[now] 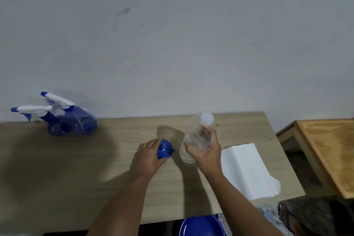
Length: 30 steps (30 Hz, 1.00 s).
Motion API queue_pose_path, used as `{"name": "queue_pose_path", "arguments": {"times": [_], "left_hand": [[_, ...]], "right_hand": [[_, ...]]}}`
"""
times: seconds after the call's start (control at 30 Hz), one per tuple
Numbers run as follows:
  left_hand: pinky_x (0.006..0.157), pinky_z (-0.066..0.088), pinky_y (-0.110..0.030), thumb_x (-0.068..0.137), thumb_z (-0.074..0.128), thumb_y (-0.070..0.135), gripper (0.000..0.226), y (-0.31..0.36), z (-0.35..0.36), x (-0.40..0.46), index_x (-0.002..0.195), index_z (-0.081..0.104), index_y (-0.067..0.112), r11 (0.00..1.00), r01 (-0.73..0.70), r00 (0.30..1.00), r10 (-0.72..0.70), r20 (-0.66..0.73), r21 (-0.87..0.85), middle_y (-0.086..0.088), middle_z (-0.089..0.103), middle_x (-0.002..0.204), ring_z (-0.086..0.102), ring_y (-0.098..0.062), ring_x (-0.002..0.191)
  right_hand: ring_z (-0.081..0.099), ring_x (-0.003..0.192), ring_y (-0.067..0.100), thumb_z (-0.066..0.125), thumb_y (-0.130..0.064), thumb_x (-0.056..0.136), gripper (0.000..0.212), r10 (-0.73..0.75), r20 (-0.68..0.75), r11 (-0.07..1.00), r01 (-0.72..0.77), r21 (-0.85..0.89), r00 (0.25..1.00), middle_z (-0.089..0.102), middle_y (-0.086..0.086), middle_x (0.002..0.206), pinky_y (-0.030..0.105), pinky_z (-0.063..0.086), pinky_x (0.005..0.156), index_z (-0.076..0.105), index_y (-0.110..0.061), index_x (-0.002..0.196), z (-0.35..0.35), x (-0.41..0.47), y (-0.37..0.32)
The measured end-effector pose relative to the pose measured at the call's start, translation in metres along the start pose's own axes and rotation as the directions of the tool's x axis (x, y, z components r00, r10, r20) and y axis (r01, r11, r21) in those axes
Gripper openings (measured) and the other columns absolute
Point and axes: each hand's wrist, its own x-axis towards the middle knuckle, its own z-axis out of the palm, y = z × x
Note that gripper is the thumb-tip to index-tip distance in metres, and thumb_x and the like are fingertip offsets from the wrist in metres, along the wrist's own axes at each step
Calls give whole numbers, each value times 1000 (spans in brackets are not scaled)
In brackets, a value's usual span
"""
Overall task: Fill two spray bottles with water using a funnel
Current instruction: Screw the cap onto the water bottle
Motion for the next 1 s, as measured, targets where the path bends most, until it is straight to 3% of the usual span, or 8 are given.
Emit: {"name": "queue_pose_path", "arguments": {"times": [0.13, 0.33, 0.5, 0.67, 0.83, 1.0], "left_hand": [[115, 36, -31, 77, 79, 50, 84, 1, -1, 4, 150, 48, 21, 999, 39, 999, -39, -11, -32, 6, 54, 149, 50, -18, 133], [114, 30, -27, 75, 86, 39, 84, 8, -14, 23, 147, 52, 12, 988, 82, 996, -86, -29, -132, -1, 56, 147, 51, -22, 134], [101, 44, -33, 66, 89, 37, 73, 6, -33, 61, 130, 65, 12, 989, 67, 993, -79, -83, -134, -3, 69, 125, 63, -27, 115], [87, 46, -32, 67, 89, 32, 62, 1, -45, 89, 122, 66, 15, 996, 8, 994, -17, -107, -85, -3, 71, 115, 64, -26, 104], [89, 52, -38, 69, 87, 34, 58, -14, -32, 106, 118, 64, 15, 1000, 21, 995, -21, -99, 1, -5, 70, 115, 65, -29, 105], [105, 47, -44, 72, 88, 37, 88, -14, -28, 108, 145, 50, 6, 996, 81, 995, -83, -57, -25, -12, 59, 139, 55, -33, 126]], "right_hand": [[66, 119, 1, 96, -16, 71, 72, -9, -10, 999, 9, 40, 1000, 71, -16, 122, 16, 50, 99, 59, -38, 129, 8, 11, -3], [68, 115, 3, 96, -17, 71, 67, -30, -60, 998, 33, 56, 998, 72, -9, 118, 26, 54, 104, 62, -30, 128, 29, 43, -15], [66, 118, 1, 95, -24, 75, 66, -61, -75, 996, 66, 64, 995, 71, -9, 121, 27, 52, 105, 59, -30, 130, 47, 77, -30], [66, 113, -3, 94, -35, 74, 68, -68, -69, 998, 69, 13, 995, 71, -17, 120, 28, 55, 102, 58, -34, 132, 64, 104, -31], [62, 120, 7, 92, -45, 73, 75, -96, -65, 994, 93, -50, 993, 64, -11, 128, 36, 55, 103, 54, -35, 137, 77, 118, -19], [61, 123, 12, 92, -51, 71, 81, -95, -47, 990, 89, -107, 994, 61, -8, 134, 41, 56, 103, 49, -37, 137, 79, 124, -11]]}}
